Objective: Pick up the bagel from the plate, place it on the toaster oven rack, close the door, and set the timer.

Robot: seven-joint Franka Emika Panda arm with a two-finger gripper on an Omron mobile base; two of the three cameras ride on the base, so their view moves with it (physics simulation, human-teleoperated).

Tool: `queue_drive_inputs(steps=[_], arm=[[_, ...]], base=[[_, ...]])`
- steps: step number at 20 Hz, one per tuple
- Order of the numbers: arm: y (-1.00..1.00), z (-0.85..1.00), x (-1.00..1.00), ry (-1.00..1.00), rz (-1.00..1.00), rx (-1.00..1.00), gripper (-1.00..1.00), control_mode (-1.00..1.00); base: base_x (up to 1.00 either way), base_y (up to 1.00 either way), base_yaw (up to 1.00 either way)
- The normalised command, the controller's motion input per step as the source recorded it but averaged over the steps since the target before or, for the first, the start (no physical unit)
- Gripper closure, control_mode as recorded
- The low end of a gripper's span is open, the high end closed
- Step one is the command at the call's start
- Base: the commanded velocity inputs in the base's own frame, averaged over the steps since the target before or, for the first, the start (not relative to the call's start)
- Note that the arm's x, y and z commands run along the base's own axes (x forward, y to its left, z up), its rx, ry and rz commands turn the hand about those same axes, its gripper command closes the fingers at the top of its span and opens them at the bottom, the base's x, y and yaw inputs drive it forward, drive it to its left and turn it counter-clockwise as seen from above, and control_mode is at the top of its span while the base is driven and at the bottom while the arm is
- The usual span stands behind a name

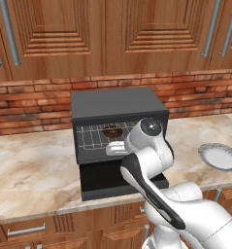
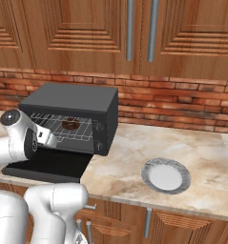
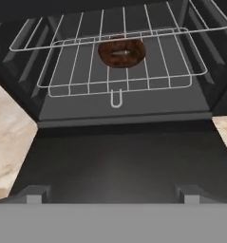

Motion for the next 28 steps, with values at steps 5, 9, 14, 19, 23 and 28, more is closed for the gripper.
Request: queue_drive_inputs(steps=[5, 9, 14, 19, 23, 28], arm=[[-0.04, 0.25, -0.59, 0.05, 0.0, 0.0, -1.0, -1.0], [-0.01, 0.18, -0.45, 0.0, 0.0, 0.0, -1.0, -1.0], [0.0, 0.09, -0.41, -0.01, 0.03, 0.0, -1.0, -1.0], [0.0, 0.02, -0.31, 0.0, 0.15, -0.07, -1.0, -1.0], [0.0, 0.0, -0.3, -0.04, 0.22, -0.14, -1.0, -1.0], [0.0, 0.0, -0.18, -0.12, 0.24, -0.15, -1.0, -1.0]], base=[[0.0, 0.0, 0.0], [0.0, 0.0, 0.0], [0.0, 0.0, 0.0], [0.0, 0.0, 0.0], [0.0, 0.0, 0.0], [0.0, 0.0, 0.0]])
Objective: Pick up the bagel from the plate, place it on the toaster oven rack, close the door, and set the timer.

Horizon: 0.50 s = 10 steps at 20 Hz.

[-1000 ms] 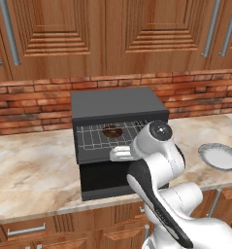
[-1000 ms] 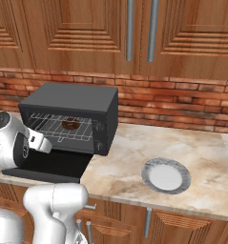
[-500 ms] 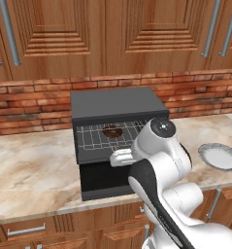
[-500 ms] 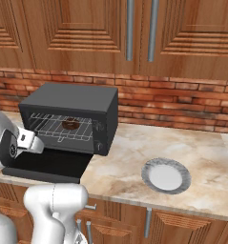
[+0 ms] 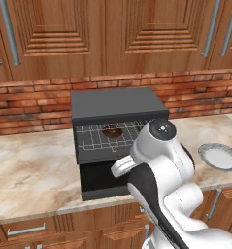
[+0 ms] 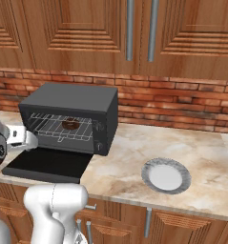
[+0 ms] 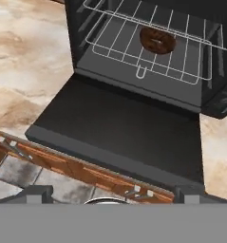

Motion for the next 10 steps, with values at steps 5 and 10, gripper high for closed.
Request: queue_drive_inputs(steps=[5, 10], arm=[[0.03, -0.05, -0.09, -0.24, 0.25, -0.15, -1.0, -1.0], [0.08, -0.09, -0.11, -0.26, 0.24, -0.15, -1.0, -1.0]], base=[[0.0, 0.0, 0.0], [0.0, 0.0, 0.0]])
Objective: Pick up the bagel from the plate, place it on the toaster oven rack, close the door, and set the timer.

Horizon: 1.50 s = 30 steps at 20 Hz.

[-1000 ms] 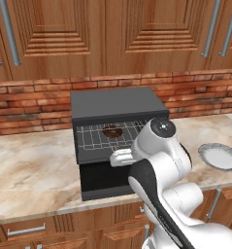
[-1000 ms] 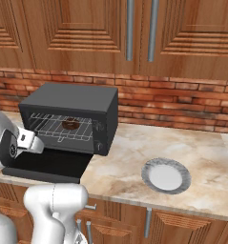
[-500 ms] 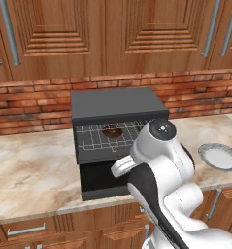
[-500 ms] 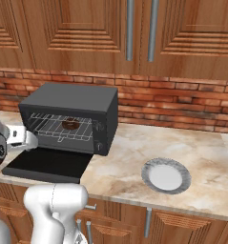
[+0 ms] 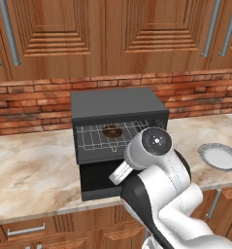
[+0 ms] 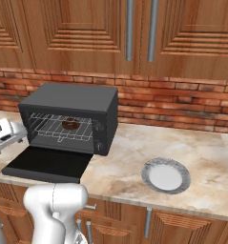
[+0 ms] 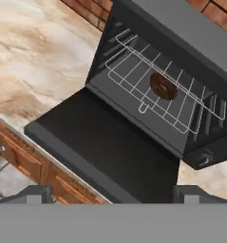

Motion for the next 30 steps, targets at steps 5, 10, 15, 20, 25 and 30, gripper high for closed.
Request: queue_drive_inputs(steps=[5, 10, 15, 20, 25, 30], arm=[[0.1, -0.2, -0.07, -0.29, 0.23, -0.14, -1.0, -1.0], [0.09, -0.26, -0.05, -0.29, 0.23, -0.15, -1.0, -1.0], [0.08, -0.34, -0.01, -0.23, 0.2, -0.18, -1.0, -1.0], [0.13, -0.47, 0.0, -0.06, 0.12, -0.25, -1.0, -1.0], [0.18, -0.44, 0.0, 0.0, 0.07, -0.31, -1.0, -1.0], [0.18, -0.38, 0.0, 0.0, 0.06, -0.31, -1.0, -1.0]], base=[[0.0, 0.0, 0.0], [0.0, 0.0, 0.0], [0.0, 0.0, 0.0], [0.0, 0.0, 0.0], [0.0, 0.0, 0.0], [0.0, 0.0, 0.0]])
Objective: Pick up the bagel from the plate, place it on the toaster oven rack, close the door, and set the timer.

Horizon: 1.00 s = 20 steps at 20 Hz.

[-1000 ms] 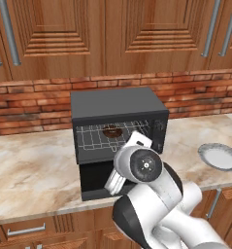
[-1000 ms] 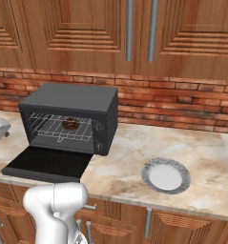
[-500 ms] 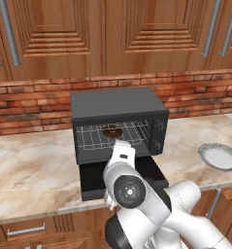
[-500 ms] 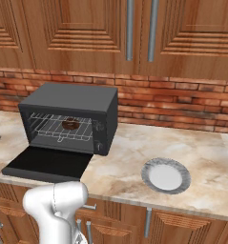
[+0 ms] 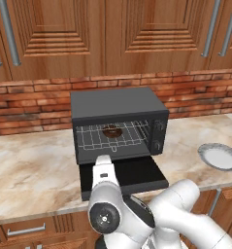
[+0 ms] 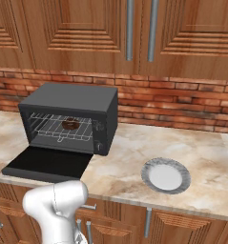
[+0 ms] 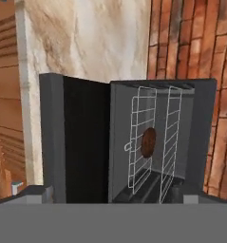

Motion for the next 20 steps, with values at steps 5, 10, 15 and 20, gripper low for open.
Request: queue_drive_inputs(steps=[5, 10, 15, 20], arm=[[0.19, -0.26, 0.0, 0.0, 0.06, -0.27, -1.0, -1.0], [0.23, -0.33, 0.0, -0.03, 0.0, -0.22, -1.0, -1.0], [0.21, -0.49, 0.0, -0.06, 0.0, -0.18, -1.0, -1.0], [0.17, -0.41, 0.03, -0.08, 0.0, -0.08, -1.0, -1.0]], base=[[0.0, 0.0, 0.0], [0.0, 0.0, 0.0], [0.0, 0.0, 0.0], [0.0, 0.0, 0.0]])
